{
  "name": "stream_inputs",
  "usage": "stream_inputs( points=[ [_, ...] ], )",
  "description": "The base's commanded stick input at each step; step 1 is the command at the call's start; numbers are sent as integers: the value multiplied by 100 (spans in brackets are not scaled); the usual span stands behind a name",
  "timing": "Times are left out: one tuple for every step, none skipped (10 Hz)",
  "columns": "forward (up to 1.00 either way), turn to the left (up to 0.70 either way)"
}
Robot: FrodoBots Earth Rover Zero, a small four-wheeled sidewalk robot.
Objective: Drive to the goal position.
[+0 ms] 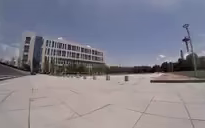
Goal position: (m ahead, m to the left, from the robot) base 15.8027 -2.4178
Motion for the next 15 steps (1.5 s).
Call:
stream_inputs(
  points=[
    [50, 0],
    [50, 0],
    [50, 0],
    [50, 0],
    [50, 0],
    [50, 0],
    [50, 0],
    [50, 0],
    [50, 0],
    [50, 0],
    [50, 0],
    [50, 0],
    [50, 0],
    [50, -24],
    [50, -44]
  ],
)
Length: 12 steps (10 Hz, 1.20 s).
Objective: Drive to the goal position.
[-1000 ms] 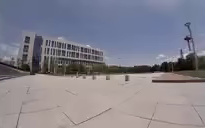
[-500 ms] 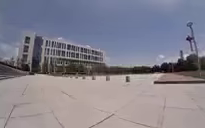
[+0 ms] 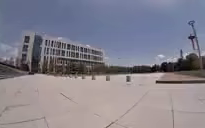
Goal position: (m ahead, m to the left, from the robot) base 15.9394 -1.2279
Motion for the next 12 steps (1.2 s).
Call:
stream_inputs(
  points=[
    [50, -50],
    [50, -50],
    [50, -50],
    [50, -9],
    [50, 0],
    [50, 0],
    [50, 0],
    [50, 0],
    [50, 0],
    [50, 0],
    [50, 0],
    [50, 0]
  ],
)
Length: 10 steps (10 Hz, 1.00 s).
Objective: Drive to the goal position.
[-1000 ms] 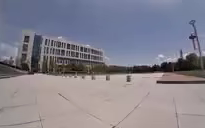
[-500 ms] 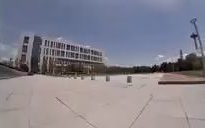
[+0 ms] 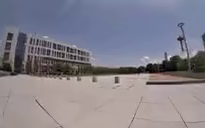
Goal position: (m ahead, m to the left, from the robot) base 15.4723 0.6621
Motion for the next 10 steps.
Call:
stream_inputs(
  points=[
    [50, 0],
    [50, 0],
    [50, 0],
    [50, 0],
    [50, 0],
    [50, -46],
    [50, -50],
    [50, -50],
    [50, -50],
    [50, -50]
  ],
)
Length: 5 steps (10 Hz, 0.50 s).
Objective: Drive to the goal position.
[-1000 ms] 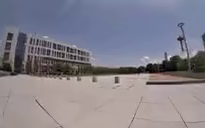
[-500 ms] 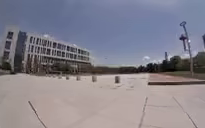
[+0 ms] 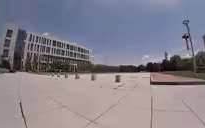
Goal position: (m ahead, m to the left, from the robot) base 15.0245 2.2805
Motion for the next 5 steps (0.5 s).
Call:
stream_inputs(
  points=[
    [50, -13],
    [50, 0],
    [50, 0],
    [50, 0],
    [50, 0]
  ],
)
